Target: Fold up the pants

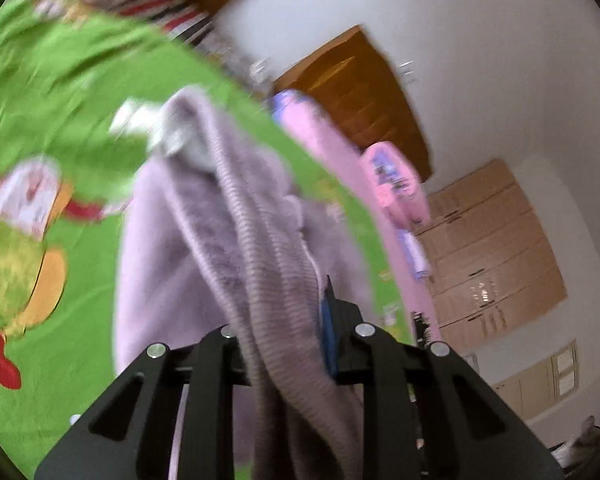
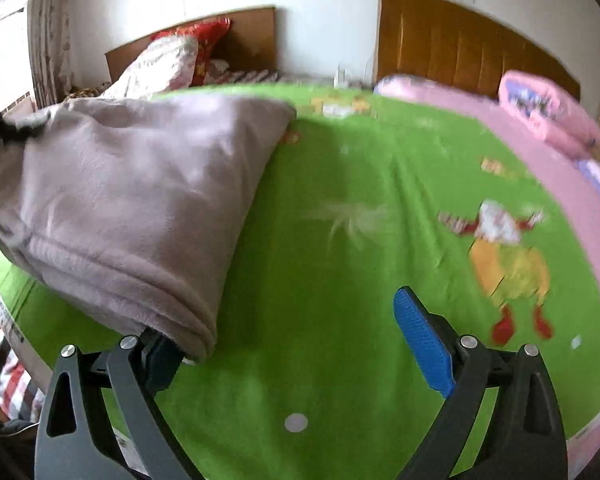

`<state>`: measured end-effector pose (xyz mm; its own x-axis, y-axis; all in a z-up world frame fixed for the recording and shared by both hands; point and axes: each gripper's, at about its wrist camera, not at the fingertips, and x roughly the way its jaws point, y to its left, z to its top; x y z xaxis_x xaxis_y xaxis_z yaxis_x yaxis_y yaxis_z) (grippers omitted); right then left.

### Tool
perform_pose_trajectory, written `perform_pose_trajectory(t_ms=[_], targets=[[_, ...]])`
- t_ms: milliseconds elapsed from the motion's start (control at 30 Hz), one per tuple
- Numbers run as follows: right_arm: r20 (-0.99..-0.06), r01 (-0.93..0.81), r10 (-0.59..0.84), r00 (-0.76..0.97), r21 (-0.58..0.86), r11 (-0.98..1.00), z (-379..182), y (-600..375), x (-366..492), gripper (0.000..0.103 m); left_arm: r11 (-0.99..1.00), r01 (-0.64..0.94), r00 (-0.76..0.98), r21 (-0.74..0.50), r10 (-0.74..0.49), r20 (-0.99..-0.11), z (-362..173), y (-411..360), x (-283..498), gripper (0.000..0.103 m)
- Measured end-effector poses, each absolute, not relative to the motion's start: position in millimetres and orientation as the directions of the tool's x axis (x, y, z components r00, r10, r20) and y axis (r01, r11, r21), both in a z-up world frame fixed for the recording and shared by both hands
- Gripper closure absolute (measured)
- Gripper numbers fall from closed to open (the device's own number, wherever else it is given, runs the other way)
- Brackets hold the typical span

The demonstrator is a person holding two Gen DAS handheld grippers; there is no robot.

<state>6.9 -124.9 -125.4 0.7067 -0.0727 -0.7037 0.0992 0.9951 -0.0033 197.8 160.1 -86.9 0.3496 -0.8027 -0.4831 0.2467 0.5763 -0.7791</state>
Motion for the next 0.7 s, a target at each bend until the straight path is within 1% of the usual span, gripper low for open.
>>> perform_pose_trajectory(t_ms=[33, 67, 100, 133, 200, 233, 267, 300, 333, 367, 400, 433, 467, 500, 533, 567, 600, 633, 667, 700], targets=[[-0.701, 0.095, -0.055, 0.711, 0.019, 0.995, -126.7, -127.0, 6.4, 0.011, 0.597, 0.196, 0.337, -0.778, -0.786, -0.518, -109.5, 167.9, 199.5, 0.08], [-0.701, 0.085, -0.057, 0.711, 0.005, 0.996, -124.8, -124.2, 6.6, 0.011, 0.534, 0.176, 0.34, -0.827, -0.822, -0.458, -128.7, 183.1, 198.9, 0.079], [-0.7, 0.069, -0.059, 0.712, -0.014, 0.998, -124.0, -121.8, 7.4, 0.011, 0.488, 0.179, 0.347, -0.854, -0.844, -0.41, -133.0, 189.4, 197.5, 0.079], [-0.699, 0.058, -0.054, 0.713, -0.018, 0.998, -123.6, -120.2, 7.7, 0.011, 0.482, 0.176, 0.354, -0.859, -0.845, -0.401, -133.4, 192.3, 196.3, 0.078], [-0.702, 0.051, -0.029, 0.712, 0.01, 0.999, -124.3, -124.2, 8.6, 0.011, 0.526, 0.192, 0.371, -0.829, -0.821, -0.435, -127.2, 187.0, 194.4, 0.076], [-0.705, 0.043, -0.007, 0.709, 0.032, 0.999, -124.4, -126.7, 9.7, 0.008, 0.552, 0.202, 0.379, -0.809, -0.806, -0.456, -123.2, 183.1, 194.0, 0.073], [-0.709, 0.035, -0.003, 0.705, 0.03, 0.999, -123.8, -126.9, 10.5, 0.008, 0.576, 0.207, 0.386, -0.791, -0.791, -0.475, -118.0, 179.4, 193.4, 0.07], [-0.715, 0.026, 0.002, 0.699, 0.028, 0.999, -123.3, -126.0, 11.3, 0.008, 0.594, 0.205, 0.395, -0.778, -0.777, -0.49, -112.7, 176.9, 192.9, 0.067], [-0.725, 0.008, 0.019, 0.689, 0.034, 0.999, -122.2, -126.4, 12.2, 0.008, 0.607, 0.199, 0.406, -0.769, -0.766, -0.499, -108.5, 176.1, 191.5, 0.058], [-0.733, -0.006, 0.034, 0.68, 0.041, 0.999, -120.6, -128.0, 12.3, 0.008, 0.617, 0.193, 0.417, -0.763, -0.755, -0.505, -105.1, 175.9, 190.5, 0.053], [-0.74, -0.02, 0.049, 0.671, 0.048, 0.999, -119.4, -128.8, 11.7, 0.008, 0.638, 0.178, 0.435, -0.749, -0.734, -0.522, -99.8, 175.7, 188.1, 0.046], [-0.747, -0.041, 0.066, 0.661, 0.052, 0.998, -117.1, -129.1, 9.4, 0.008, 0.672, 0.154, 0.451, -0.725, -0.7, -0.553, -94.3, 176.8, 184.1, 0.041], [-0.753, -0.076, 0.09, 0.652, 0.053, 0.996, -113.2, -129.7, 5.1, 0.008, 0.716, 0.127, 0.475, -0.687, -0.652, -0.592, -90.4, 177.5, 182.3, 0.029], [-0.755, -0.114, 0.122, 0.644, 0.062, 0.991, -109.8, -131.0, 0.6, 0.008, 0.808, 0.07, 0.548, -0.584, -0.521, -0.655, -74.6, 176.3, 173.8, 0.021], [-0.757, -0.189, 0.185, 0.627, 0.083, 0.978, -103.9, -133.0, -6.9, 0.008, 0.869, 0.025, 0.61, -0.494, -0.405, -0.681, -64.2, 177.1, 168.6, 0.015], [-0.751, -0.23, 0.213, 0.625, 0.084, 0.97, -98.5, -135.7, -13.0, 0.008, 0.91, -0.007, 0.654, -0.415, -0.31, -0.69, -53.9, 174.7, 162.0, 0.015], [-0.741, -0.25, 0.222, 0.633, 0.076, 0.965, -92.9, -139.8, -17.5, 0.008, 0.951, -0.062, 0.704, -0.302, -0.173, -0.689, -40.3, 170.7, 154.4, 0.015], [-0.727, -0.255, 0.226, 0.648, 0.073, 0.964, -85.9, -146.9, -20.2, 0.008, 0.972, -0.118, 0.75, -0.202, -0.046, -0.66, -26.1, 164.7, 145.7, 0.015], [-0.708, -0.249, 0.239, 0.665, 0.092, 0.964, -76.9, -158.6, -17.6, 0.008, 0.98, -0.115, 0.784, -0.161, -0.01, -0.62, -13.0, 155.1, 138.3, 0.015], [-0.686, -0.244, 0.261, 0.68, 0.124, 0.962, -69.5, -169.4, -12.2, 0.008, 0.985, -0.05, 0.802, -0.165, -0.059, -0.594, -2.2, 145.5, 133.9, 0.015]])
